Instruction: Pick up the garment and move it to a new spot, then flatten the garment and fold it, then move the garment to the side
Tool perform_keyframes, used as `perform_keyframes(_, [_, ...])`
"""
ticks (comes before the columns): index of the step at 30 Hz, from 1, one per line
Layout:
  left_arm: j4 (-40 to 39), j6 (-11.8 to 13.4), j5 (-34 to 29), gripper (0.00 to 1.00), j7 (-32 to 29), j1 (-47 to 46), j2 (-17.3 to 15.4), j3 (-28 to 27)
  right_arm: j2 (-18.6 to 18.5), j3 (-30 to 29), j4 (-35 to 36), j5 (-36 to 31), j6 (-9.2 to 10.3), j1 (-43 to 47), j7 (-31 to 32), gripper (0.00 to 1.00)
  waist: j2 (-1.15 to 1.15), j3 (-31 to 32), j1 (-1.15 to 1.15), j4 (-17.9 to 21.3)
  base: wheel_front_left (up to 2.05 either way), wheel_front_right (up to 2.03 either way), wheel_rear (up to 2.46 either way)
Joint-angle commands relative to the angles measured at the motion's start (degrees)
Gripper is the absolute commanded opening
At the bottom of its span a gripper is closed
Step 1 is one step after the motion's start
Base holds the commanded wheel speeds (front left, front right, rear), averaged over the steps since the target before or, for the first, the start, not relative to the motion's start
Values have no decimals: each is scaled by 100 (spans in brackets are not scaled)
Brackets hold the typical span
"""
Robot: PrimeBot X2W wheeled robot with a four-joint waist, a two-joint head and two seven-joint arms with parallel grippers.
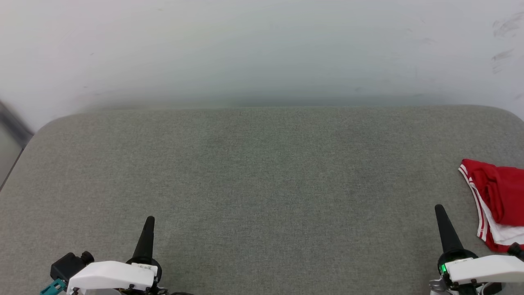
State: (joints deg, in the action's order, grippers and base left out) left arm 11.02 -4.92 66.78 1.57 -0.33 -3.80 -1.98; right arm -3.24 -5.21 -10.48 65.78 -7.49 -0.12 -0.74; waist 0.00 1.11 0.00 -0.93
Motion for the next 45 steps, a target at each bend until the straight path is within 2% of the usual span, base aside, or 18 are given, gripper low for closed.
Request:
perform_keyframes(1, [-26, -43, 114, 0, -39, -133, -34, -19, -28, -15, 27, 122, -1, -171, 29, 0, 0, -2, 0, 1, 0, 0, 0])
perform_keyframes(45, [254, -234, 2247, 0, -611, -535, -6, -295, -3, -80, -301, 2279, 0, -576, 592, 0, 0, -103, 0, 74, 0, 0, 0])
